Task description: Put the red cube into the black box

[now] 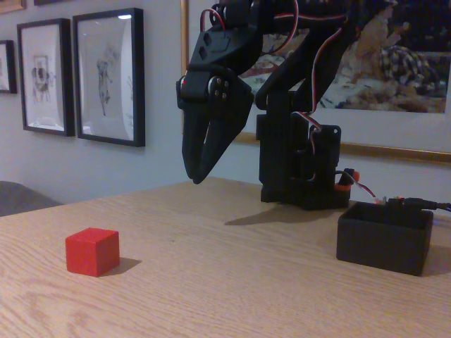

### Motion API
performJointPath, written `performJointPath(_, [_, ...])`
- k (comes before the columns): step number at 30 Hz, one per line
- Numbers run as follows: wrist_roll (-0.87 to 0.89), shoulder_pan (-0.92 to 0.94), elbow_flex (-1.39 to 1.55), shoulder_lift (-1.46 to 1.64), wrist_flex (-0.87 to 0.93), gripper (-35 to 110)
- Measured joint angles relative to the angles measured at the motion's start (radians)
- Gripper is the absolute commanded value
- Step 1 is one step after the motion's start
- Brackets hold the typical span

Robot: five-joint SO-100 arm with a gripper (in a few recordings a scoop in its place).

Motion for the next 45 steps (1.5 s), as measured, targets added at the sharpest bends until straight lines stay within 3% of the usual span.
performJointPath(15, [-0.052, 0.091, 0.023, 0.104, 0.018, 4])
performJointPath(30, [0.058, 0.08, -0.423, -0.379, 0.026, 20])
performJointPath(45, [0.153, 0.075, -0.836, -0.851, 0.052, 22])
